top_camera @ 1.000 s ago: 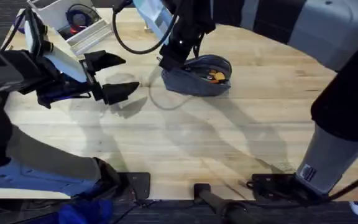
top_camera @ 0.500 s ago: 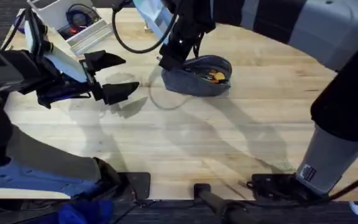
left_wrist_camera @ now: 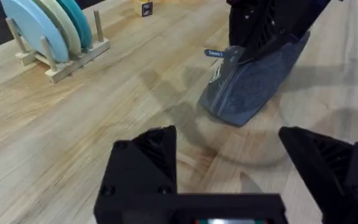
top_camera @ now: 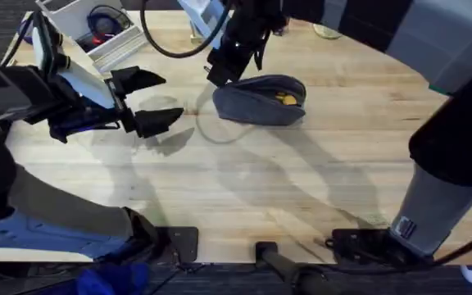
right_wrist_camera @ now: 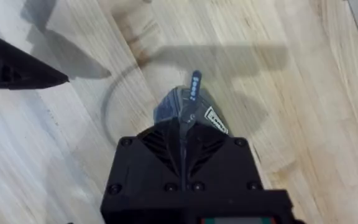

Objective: Unzip the bag, pick up the pens from the table one at a time and place them inside, then zip the bag closed.

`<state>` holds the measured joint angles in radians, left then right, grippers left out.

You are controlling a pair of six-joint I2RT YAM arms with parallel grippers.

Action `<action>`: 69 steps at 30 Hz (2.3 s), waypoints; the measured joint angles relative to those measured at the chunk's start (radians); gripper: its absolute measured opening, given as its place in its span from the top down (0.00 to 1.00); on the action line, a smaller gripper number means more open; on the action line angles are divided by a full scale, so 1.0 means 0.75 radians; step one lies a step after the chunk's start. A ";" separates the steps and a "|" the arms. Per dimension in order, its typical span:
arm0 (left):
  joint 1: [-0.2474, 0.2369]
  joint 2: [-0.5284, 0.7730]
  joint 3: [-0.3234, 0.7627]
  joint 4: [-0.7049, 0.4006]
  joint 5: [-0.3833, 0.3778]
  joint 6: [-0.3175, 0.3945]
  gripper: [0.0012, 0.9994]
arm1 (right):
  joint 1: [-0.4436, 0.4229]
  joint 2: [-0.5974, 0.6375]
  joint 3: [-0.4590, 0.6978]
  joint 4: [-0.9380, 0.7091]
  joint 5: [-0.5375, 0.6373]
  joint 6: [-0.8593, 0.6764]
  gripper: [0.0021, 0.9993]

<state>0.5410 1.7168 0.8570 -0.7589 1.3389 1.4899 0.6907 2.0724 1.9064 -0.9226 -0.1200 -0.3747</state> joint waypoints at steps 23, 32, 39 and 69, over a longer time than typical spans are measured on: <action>0.000 0.000 0.000 -0.006 0.113 -0.014 0.01 | 0.000 0.001 0.002 -0.003 0.000 0.006 0.97; 0.000 0.000 0.000 0.033 0.109 -0.028 0.00 | 0.000 0.000 0.003 -0.003 0.000 0.006 0.97; -0.075 0.036 0.000 0.116 0.104 -0.032 0.02 | 0.000 0.001 0.003 -0.003 -0.001 0.006 0.97; -0.430 0.181 0.000 0.530 0.082 -0.234 0.17 | 0.000 0.001 0.003 -0.003 -0.001 0.005 0.97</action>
<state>0.2188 1.8523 0.8570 -0.3615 1.4006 1.3144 0.6907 2.0727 1.9083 -0.9249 -0.1204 -0.3706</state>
